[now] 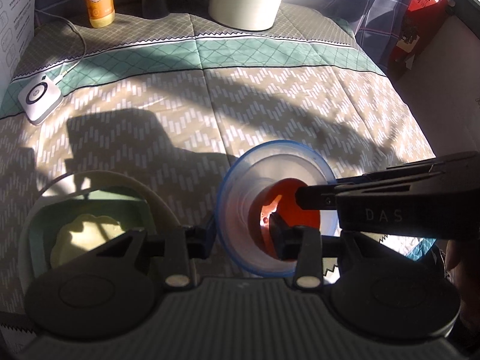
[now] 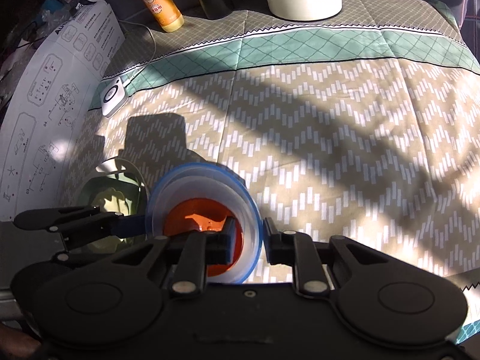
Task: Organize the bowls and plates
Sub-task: 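Lift the nested bowls with both grippers and lower them onto the yellow flower plate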
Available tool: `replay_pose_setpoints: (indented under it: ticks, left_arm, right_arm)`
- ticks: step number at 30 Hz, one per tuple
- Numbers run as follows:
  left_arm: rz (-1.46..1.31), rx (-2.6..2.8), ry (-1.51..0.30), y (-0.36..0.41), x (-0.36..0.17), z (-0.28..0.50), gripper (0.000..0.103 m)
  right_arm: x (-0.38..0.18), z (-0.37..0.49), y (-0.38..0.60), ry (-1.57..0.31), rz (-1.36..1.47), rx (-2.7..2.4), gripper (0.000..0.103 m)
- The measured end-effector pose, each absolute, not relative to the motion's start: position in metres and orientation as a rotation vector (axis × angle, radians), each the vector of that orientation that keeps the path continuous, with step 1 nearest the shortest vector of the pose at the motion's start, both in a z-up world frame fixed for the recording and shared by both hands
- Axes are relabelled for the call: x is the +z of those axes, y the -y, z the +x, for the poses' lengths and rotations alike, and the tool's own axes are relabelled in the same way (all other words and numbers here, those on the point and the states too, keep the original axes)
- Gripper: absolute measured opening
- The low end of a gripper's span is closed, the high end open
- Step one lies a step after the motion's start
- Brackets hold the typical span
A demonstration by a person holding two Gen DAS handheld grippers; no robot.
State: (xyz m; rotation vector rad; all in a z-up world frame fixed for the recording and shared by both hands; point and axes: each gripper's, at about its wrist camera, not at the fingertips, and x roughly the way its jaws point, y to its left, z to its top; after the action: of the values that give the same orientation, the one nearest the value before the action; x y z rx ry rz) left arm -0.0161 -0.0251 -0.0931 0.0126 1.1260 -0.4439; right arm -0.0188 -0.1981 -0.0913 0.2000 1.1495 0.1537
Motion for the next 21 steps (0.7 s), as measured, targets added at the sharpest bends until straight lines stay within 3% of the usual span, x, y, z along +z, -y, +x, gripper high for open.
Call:
replay_pose_setpoints:
  ticks: [21]
  left_arm:
    - [-0.084,-0.221,-1.111,-0.105,-0.075,-0.018,0.037]
  right_arm:
    - [-0.069,0.033,0.047,-1.251,0.042,0.413,0.019]
